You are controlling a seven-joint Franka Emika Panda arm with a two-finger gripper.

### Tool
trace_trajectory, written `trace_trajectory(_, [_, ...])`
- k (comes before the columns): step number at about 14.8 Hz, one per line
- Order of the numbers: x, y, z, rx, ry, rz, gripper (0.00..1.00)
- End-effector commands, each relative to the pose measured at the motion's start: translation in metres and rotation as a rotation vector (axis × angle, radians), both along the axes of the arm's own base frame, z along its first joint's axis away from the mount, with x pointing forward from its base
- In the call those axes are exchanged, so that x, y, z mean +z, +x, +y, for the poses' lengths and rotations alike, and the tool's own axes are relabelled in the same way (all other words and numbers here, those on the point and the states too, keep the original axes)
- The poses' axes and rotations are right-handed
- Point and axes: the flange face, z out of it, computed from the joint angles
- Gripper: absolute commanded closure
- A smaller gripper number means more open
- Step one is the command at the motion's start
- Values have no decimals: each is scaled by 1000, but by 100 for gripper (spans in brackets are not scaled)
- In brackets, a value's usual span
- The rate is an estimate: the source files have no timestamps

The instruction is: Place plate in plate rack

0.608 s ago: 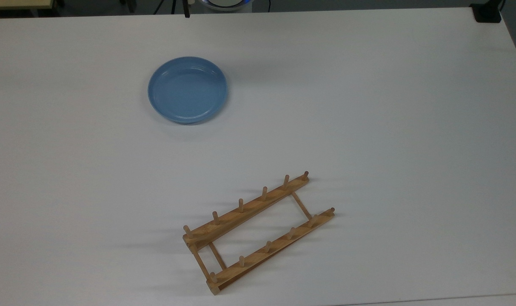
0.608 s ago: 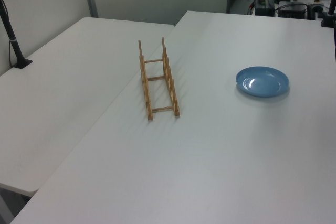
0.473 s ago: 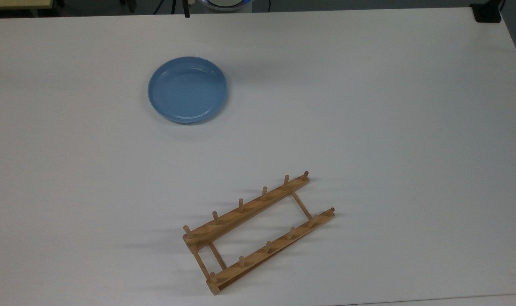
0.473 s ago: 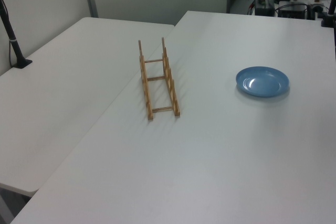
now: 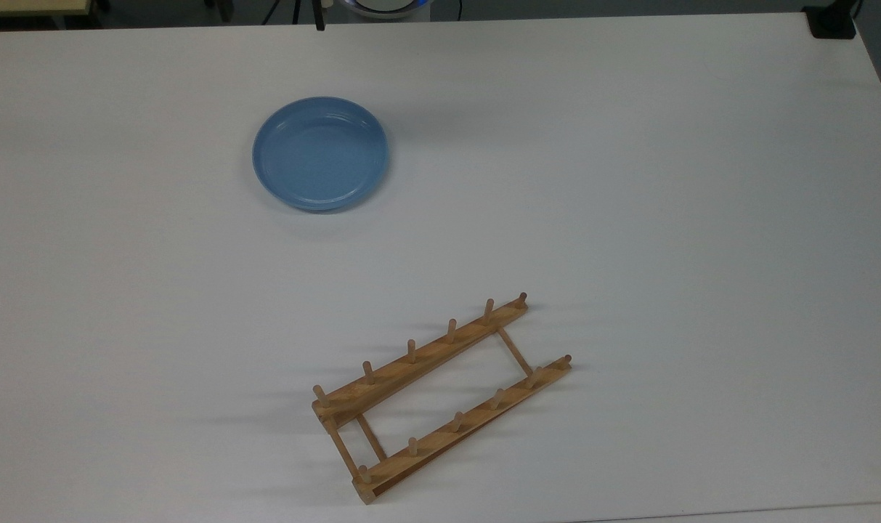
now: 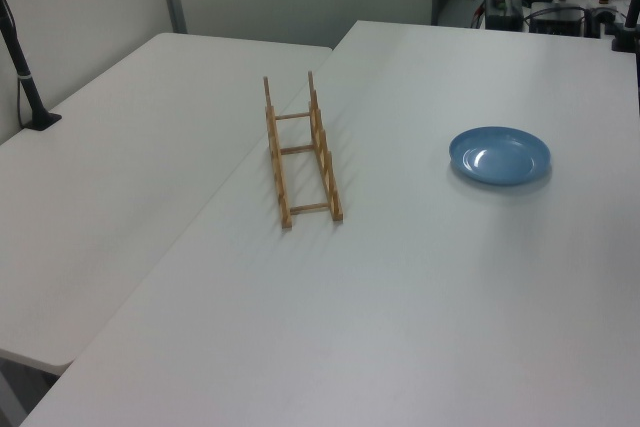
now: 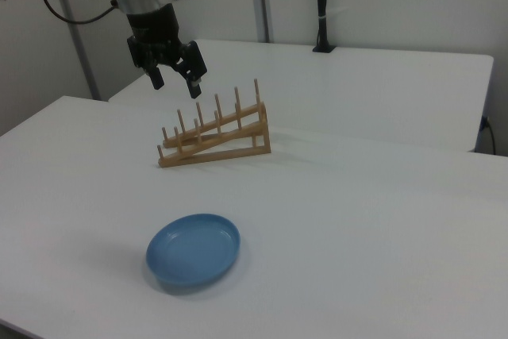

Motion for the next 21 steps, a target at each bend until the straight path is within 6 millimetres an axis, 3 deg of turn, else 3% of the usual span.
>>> trace_trajectory(1, [0,-4,0,9,-10,-6,0])
trace_trajectory(5, [0,-11,-12,28,-9,23,0])
trace_trajectory(7, [-3,-20,-20,176,-19,84,0])
trace_trajectory(10, [-8,-32,-52,471,-47,159,0])
trace_trajectory(12, [-18,-31,-68,493,-56,177,0])
trace_trajectory(14, [-38,-29,-88,464,-88,210,4])
trace_trajectory(16, [-71,-24,-101,435,-92,194,0])
trace_trajectory(21, [-154,-5,-103,314,-101,164,0])
